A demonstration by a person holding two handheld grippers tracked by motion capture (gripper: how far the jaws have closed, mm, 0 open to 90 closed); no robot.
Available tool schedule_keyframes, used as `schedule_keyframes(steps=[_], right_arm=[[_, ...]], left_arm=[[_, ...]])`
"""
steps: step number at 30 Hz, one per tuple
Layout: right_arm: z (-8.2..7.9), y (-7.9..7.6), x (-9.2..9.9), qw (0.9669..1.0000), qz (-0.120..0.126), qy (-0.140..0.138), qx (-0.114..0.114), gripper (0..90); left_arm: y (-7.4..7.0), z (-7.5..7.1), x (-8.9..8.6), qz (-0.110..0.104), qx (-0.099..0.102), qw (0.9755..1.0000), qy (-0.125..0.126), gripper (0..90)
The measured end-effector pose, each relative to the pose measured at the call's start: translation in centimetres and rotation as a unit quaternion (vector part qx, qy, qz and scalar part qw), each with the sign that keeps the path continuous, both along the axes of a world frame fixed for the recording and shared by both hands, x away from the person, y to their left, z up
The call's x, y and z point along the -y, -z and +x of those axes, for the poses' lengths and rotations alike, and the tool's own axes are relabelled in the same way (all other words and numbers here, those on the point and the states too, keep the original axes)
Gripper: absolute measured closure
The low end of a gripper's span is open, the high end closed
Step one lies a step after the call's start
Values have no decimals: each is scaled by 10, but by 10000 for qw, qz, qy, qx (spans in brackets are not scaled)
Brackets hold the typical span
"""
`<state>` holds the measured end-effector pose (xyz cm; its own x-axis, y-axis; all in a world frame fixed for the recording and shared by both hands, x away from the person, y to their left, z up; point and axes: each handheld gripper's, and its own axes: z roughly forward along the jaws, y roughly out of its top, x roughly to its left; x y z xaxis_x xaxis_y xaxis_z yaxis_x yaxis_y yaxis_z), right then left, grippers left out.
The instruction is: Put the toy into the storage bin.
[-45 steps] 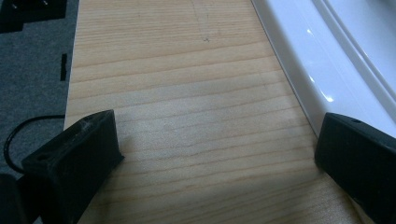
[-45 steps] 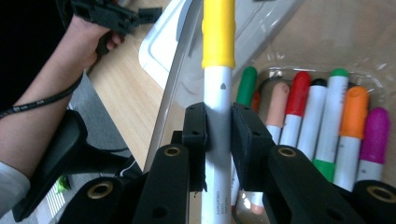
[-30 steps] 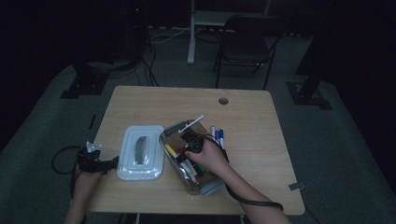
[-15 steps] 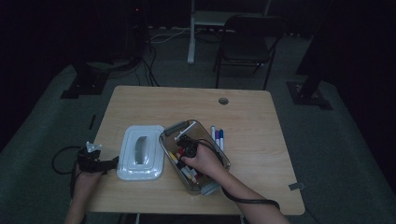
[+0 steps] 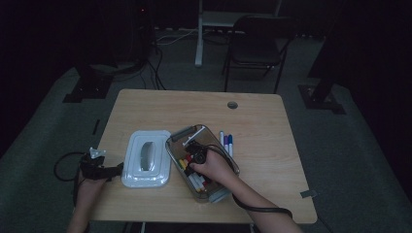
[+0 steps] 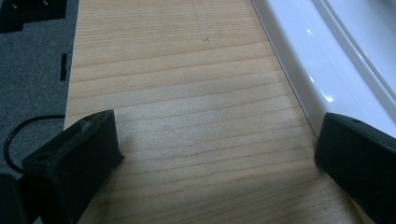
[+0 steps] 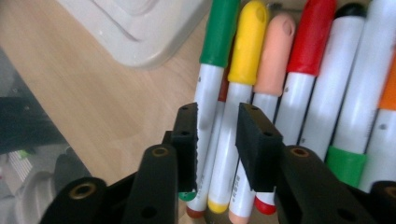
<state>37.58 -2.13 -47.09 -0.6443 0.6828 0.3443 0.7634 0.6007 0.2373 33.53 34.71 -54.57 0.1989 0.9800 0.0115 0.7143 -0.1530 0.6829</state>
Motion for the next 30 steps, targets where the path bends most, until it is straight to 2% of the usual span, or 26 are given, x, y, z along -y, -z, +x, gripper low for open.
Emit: schedule_keyframes(steps=[6,7,12,16,18,20,23,26,30], right_arm=[[0,-14,8,9997,217,10,142,660],[-1,-28,16,9985,475,73,253,648],[-3,-57,41,9937,921,192,605,588],[2,-74,69,9871,1281,399,868,537],[5,-80,84,9839,1301,567,1083,527],[8,-84,98,9803,1401,766,1166,525],[12,-87,117,9760,1403,989,1336,519],[17,-85,132,9734,1345,1203,1409,510],[23,-75,148,9722,1287,1369,1399,500]], left_arm=[[0,0,0,6,5,10000,1,4],[0,0,0,6,5,10000,2,4],[0,0,0,3,4,10000,1,4],[0,0,0,-8,19,10000,21,4],[0,0,1,-8,19,10000,26,4],[0,0,1,-8,19,10000,25,4],[0,0,1,-8,18,10000,26,4],[0,0,0,-7,19,10000,26,4],[0,0,0,1,20,10000,31,4]])
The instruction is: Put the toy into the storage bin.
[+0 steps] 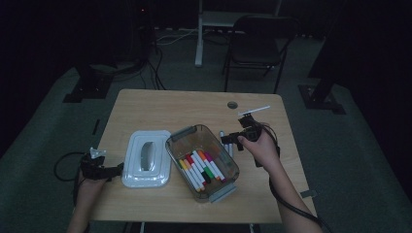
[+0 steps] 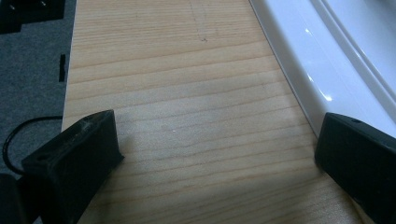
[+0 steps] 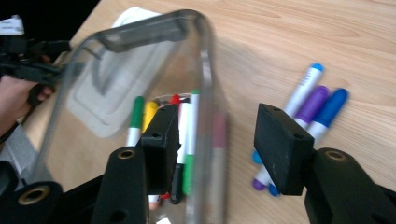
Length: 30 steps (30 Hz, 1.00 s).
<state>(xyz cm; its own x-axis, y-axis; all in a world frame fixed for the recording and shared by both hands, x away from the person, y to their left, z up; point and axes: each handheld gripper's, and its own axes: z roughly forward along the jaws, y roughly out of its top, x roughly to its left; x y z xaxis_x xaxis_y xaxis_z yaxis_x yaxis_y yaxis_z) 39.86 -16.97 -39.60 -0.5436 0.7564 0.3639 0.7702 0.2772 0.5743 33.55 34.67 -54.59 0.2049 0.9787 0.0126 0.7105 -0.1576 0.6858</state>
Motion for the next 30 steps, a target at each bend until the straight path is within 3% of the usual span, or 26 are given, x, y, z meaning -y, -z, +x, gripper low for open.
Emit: schedule_keyframes(steps=[3,9,19,23,30], right_arm=[[5,9,11,9998,40,152,-73,502],[14,34,22,9981,-220,554,-138,500],[35,87,22,9914,-516,935,-751,598],[43,99,18,9889,-665,1010,-869,599],[52,112,14,9861,-691,1059,-1076,604]], left_arm=[[0,0,0,-11,-8,10000,-5,4],[0,0,0,-11,-8,10000,-5,5],[0,0,0,-11,-8,10000,-5,4],[0,0,0,-11,-7,10000,-5,4],[0,0,0,-12,-7,10000,-5,4]])
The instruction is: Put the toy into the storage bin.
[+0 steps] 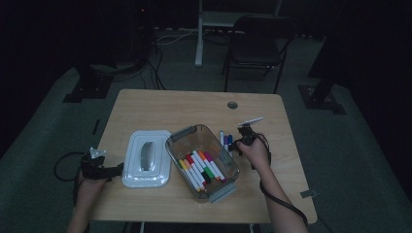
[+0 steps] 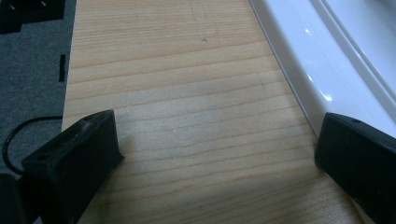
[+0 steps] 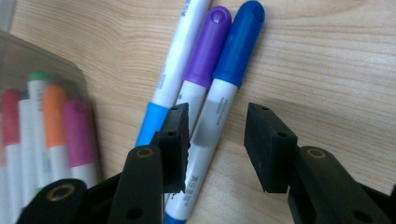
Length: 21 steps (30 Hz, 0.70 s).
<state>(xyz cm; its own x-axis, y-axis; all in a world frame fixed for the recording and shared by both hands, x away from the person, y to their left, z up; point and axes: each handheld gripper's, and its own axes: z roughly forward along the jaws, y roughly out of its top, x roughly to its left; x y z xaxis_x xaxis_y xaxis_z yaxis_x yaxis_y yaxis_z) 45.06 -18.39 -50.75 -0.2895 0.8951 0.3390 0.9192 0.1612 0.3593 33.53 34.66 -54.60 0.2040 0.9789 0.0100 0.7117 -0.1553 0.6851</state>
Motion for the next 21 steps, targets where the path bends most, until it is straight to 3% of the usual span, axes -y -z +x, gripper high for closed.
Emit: schedule_keyframes(steps=[11,17,21], right_arm=[[2,4,7,9994,-275,204,-34,645],[1,5,8,9986,-397,348,-13,749],[3,5,16,9982,-263,529,-123,768]], left_arm=[[0,0,0,1,0,10000,0,4],[0,0,0,2,0,10000,1,4],[0,0,0,1,0,10000,0,4]])
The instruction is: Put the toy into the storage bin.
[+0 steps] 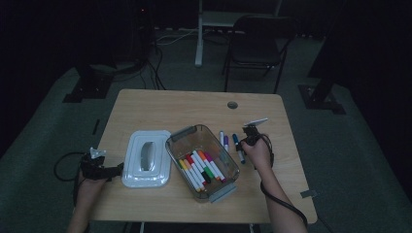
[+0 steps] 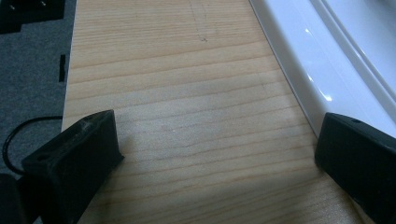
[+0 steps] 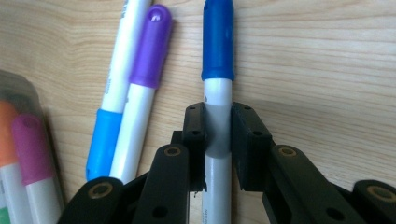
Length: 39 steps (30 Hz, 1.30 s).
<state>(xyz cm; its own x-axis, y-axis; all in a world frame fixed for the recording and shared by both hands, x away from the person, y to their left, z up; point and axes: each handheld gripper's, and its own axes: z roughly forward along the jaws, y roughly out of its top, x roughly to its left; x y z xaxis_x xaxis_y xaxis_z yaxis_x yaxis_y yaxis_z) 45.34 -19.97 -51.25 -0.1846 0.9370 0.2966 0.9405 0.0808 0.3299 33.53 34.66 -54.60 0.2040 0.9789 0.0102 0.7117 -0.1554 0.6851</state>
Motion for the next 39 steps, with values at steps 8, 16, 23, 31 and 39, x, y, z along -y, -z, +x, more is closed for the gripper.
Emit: schedule_keyframes(steps=[8,16,23,31,39], right_arm=[[-6,-12,16,9992,390,96,55,769],[-25,-47,17,9976,612,-116,292,768],[-45,-89,12,9932,812,-409,731,769],[-60,-115,6,9884,956,-615,1007,769],[-78,-138,-13,9801,1126,-1053,1250,769]], left_arm=[[0,0,0,0,-1,10000,0,4],[0,0,0,0,0,10000,-1,4],[0,0,0,1,-1,10000,0,4],[0,0,0,-9,8,10000,-8,5],[0,0,0,2,5,10000,-1,5]])
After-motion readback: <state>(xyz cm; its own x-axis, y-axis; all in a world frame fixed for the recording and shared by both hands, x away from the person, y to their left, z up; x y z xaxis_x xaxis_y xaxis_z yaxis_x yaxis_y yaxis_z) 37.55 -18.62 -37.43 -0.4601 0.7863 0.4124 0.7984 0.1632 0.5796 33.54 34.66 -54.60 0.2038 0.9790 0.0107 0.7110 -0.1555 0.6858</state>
